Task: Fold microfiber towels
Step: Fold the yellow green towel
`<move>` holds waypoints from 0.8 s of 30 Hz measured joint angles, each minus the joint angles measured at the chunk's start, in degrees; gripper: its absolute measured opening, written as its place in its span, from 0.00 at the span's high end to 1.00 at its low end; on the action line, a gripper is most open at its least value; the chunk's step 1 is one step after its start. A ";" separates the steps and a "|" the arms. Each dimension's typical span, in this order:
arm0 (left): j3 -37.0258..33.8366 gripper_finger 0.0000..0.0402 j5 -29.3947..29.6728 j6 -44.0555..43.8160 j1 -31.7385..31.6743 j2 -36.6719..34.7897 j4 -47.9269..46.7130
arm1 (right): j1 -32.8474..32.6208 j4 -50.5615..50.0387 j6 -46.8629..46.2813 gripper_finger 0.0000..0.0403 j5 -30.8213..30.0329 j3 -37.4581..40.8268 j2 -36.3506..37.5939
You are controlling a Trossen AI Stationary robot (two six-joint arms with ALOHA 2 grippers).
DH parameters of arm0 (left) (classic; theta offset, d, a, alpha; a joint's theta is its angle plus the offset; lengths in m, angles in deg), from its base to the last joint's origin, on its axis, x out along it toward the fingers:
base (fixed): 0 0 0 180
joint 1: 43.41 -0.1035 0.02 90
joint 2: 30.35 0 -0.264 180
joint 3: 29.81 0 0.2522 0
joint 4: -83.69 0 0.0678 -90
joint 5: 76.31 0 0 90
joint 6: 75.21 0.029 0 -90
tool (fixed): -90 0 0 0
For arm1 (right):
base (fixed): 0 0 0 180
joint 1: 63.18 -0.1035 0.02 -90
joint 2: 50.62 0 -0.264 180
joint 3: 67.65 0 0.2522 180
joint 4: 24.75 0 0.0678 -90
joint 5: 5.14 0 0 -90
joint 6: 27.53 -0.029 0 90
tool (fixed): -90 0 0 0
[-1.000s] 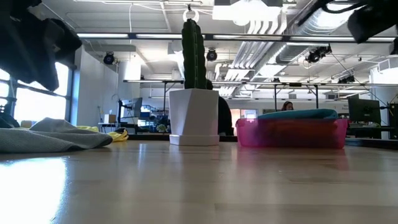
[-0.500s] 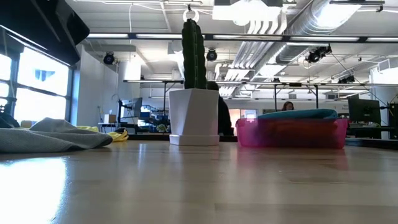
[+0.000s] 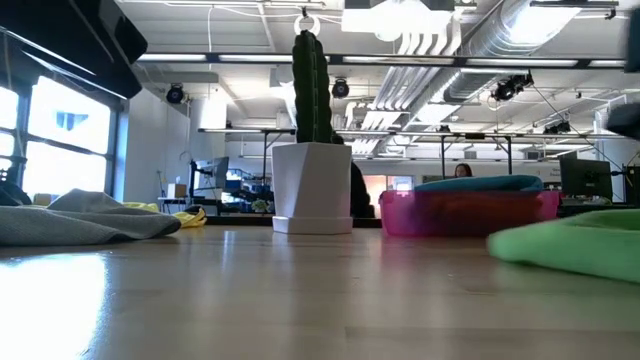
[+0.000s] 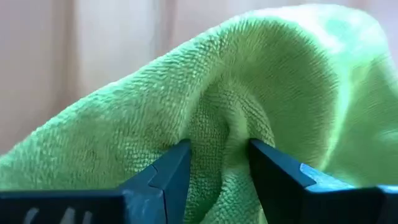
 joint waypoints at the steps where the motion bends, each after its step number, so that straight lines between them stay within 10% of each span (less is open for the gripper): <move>1: -0.01 0.70 -0.09 -0.01 0.00 0.00 0.00 | 0.82 2.13 2.60 0.61 -3.41 0.07 -0.08; 10: -0.01 0.70 -0.27 -0.01 0.00 0.00 -0.01 | 11.30 23.61 26.90 0.61 -22.45 -0.02 0.35; 20: -0.10 0.70 -0.01 0.01 0.00 0.00 -0.04 | 12.72 18.34 1.13 0.61 15.03 -0.04 5.20; 24: -0.10 0.70 1.49 0.01 0.00 0.02 -0.01 | 9.50 14.28 -10.57 0.61 18.29 -0.04 3.95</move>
